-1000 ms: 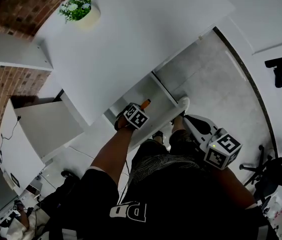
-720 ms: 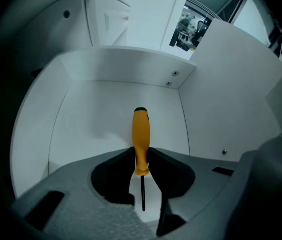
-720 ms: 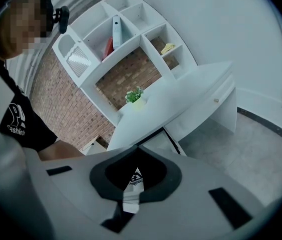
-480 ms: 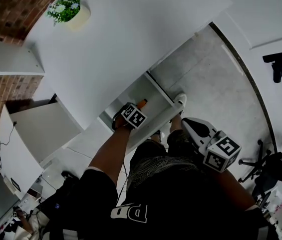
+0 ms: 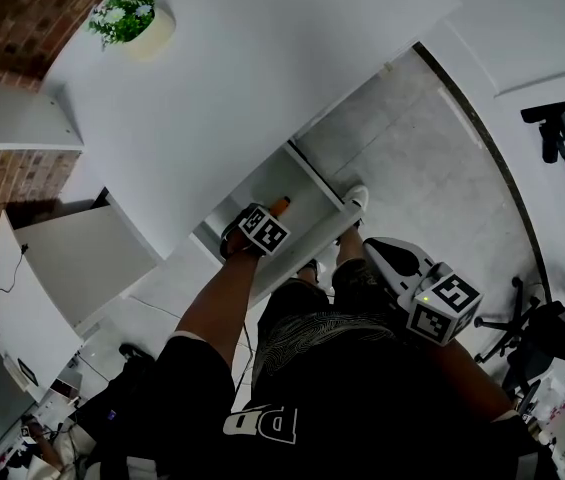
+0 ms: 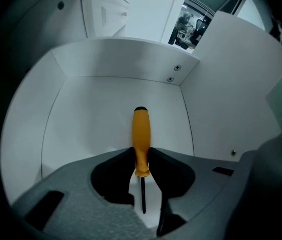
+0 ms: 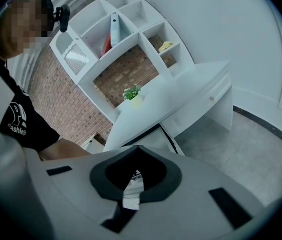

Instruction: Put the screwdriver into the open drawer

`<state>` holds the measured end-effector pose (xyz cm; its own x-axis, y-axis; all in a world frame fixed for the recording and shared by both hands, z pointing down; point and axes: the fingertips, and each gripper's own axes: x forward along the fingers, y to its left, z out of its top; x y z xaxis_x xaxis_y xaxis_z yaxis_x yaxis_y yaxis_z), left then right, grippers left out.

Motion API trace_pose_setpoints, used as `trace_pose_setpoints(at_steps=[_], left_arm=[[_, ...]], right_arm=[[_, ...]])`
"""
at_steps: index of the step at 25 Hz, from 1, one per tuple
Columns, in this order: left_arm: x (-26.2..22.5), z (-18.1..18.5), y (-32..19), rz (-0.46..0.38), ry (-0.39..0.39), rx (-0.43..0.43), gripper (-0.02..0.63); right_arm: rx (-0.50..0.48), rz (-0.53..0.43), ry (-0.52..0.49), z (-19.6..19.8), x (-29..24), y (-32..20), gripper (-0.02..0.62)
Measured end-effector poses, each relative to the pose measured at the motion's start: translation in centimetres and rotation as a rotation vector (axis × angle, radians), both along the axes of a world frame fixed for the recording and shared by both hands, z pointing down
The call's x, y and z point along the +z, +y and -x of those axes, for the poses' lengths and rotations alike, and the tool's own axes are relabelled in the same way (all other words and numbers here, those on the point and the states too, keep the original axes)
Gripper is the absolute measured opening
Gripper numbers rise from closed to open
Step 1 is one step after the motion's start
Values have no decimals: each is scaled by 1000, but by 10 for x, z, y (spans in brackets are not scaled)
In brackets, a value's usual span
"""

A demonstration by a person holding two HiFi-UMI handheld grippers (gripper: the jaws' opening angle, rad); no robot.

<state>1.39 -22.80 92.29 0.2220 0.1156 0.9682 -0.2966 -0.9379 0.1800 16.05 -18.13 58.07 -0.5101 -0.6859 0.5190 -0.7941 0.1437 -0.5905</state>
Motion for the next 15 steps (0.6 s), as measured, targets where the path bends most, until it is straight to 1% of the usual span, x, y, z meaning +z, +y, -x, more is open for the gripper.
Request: trace_pose_setpoints(at_steps=[2,3,4,8,15], left_arm=[[-1,0,1,9,3,-1,98],[-2,0,2,14,2,-1,109],[-4,1,2,17,0,-4,144],[-16,7,1,11,4,-30,149],[-71,12,3,-36,98,-47,144]], right_arm=[[-4,-4,4,1,-2,1,5],[-7,-8,6,3,-4,0,5],[-11,-14,7,4,-6,0,5],[-26,-44,11,14,-15,-1,5],[-42,-105,19,36,-41,3,4]])
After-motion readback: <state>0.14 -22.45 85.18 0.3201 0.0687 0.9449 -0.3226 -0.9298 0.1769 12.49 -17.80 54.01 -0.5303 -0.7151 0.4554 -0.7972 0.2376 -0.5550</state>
